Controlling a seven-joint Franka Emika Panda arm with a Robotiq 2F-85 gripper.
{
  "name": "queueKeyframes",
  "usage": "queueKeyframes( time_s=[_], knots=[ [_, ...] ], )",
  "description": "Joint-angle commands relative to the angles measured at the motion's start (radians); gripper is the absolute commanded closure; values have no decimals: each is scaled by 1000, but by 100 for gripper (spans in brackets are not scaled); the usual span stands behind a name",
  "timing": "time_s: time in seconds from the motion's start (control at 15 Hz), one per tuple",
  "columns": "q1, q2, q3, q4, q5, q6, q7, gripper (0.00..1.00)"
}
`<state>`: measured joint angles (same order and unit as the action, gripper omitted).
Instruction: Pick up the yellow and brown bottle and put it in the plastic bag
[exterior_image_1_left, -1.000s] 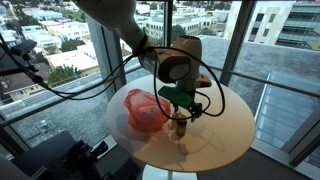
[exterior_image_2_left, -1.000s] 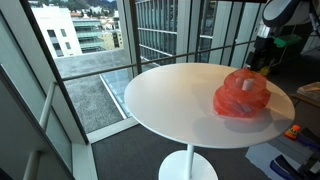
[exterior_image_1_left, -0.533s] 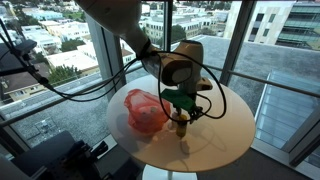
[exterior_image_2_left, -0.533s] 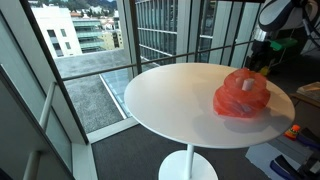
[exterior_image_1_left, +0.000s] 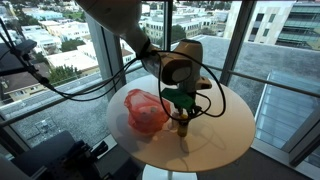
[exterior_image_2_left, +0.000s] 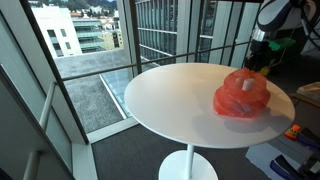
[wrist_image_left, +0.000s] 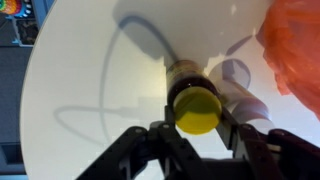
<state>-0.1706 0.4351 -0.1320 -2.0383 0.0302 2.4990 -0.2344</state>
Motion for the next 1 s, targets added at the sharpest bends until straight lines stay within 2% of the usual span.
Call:
queueKeyframes(
  time_s=[0.0,0.4,0.93],
  knots=[
    [-9,-61,11,-11,-19,-26,11,80],
    [6,-202,9,-43,-23,-73,19,80],
    [42,-387,47,-95,11,-129,-17,80]
  ],
)
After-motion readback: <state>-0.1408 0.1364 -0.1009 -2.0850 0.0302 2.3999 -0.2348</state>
